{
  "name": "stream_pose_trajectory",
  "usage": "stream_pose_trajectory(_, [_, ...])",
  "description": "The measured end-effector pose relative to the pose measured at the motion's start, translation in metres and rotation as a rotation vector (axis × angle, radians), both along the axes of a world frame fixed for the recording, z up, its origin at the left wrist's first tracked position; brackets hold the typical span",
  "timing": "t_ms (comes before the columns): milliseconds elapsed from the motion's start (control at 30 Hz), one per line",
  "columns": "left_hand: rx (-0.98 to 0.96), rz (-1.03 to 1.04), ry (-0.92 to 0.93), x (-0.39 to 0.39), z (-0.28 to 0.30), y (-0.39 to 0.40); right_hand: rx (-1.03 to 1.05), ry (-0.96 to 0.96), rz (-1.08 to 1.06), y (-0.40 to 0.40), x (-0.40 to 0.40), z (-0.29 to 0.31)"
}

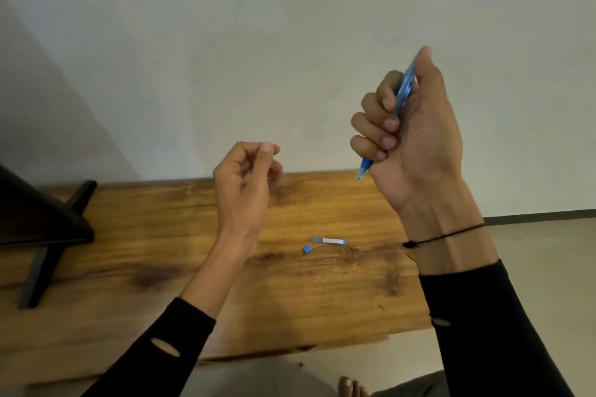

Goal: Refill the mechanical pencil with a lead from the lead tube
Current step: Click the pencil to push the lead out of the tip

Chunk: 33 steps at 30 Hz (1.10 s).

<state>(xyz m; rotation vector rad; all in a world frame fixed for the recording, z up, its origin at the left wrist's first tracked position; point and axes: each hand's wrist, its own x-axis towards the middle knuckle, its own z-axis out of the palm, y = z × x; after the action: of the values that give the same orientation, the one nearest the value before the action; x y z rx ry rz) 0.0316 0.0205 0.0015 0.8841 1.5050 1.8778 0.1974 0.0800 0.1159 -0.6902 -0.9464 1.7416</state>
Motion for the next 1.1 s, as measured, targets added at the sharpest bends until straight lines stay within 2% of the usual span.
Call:
stream_pose_trajectory(167, [0.034,-0.029,0.073,0.009,0.029,-0.020,-0.040,0.130,-0.036,-0.030,0.013,0.053])
stream_pose_trajectory(333, [0.063,-0.069,0.150,0.021,0.041,-0.032,-0.003,0.159,-0.062,-0.048,0.026,0.078])
stream_pose_trajectory(733, [0.062,-0.075,0.148,0.021,0.041,-0.029,0.044,-0.014,-0.045,-0.054,0.017,0.087])
stream_pose_trajectory(1100, [0.056,-0.081,0.146,0.019,0.040,-0.032,0.013,-0.033,-0.023,-0.058,0.012,0.087])
